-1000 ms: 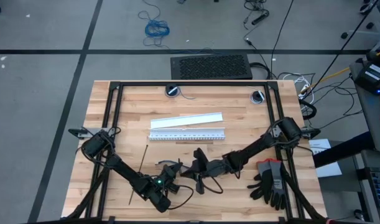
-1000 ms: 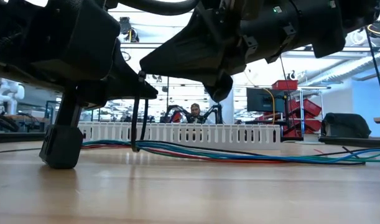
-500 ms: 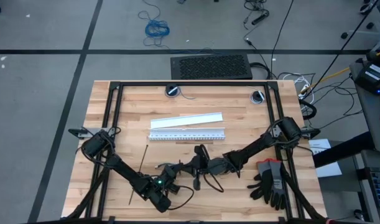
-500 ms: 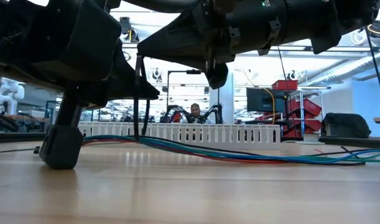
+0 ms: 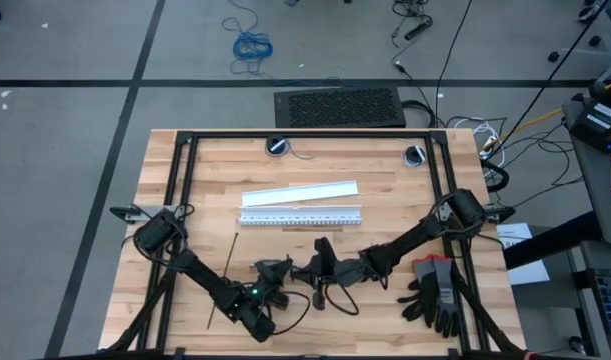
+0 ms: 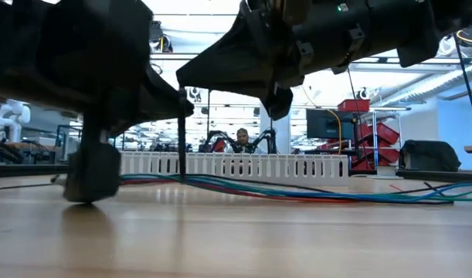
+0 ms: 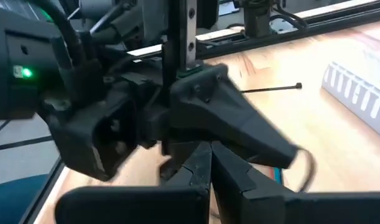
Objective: Ziptie cables
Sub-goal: Wrap the left black zip tie around the colored cable wires
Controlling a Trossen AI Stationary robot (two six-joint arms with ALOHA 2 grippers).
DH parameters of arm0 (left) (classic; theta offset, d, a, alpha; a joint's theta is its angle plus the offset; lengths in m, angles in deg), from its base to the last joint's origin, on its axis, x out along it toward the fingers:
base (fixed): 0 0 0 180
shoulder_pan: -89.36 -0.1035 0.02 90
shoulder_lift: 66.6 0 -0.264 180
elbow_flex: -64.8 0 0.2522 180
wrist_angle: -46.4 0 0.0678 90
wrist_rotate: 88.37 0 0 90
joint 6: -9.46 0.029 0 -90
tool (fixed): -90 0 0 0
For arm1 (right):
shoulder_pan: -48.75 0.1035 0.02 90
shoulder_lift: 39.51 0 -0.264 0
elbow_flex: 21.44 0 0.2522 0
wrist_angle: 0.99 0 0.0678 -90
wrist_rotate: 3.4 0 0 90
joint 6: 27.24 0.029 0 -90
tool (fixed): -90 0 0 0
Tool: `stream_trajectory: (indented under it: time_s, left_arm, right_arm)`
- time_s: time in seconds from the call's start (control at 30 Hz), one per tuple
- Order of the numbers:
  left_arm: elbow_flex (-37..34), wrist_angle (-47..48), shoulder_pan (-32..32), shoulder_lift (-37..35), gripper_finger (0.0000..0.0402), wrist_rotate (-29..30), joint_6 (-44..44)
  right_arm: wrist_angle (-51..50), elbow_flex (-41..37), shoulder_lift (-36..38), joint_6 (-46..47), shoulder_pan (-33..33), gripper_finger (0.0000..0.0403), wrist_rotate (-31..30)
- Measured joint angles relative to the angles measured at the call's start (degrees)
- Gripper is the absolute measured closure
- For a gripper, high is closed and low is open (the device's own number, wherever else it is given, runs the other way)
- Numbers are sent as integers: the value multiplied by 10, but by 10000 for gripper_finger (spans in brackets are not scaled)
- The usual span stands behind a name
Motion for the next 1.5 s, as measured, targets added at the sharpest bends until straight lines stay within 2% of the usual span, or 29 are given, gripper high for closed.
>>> stream_trajectory:
  time_s: [0.13, 0.33, 0.47, 0.97, 1.5]
  left_arm:
    - [0, 0, 9, -10, 372, -51, -46]
    - [0, 5, 37, -18, 359, -61, -90]
    - [-1, 9, 44, -26, 358, -61, -125]
    - [0, 8, 29, -30, 358, -37, -341]
    - [0, 6, 13, -30, 358, -49, -388]
  right_arm:
    - [3, 0, 0, -2, 3, 403, -2]
    - [2, 0, 0, -7, 0, 403, -17]
    - [-2, 0, 0, -8, 0, 403, -28]
    - [-3, 0, 0, -41, 4, 403, -30]
    - [11, 0, 0, -55, 6, 403, -27]
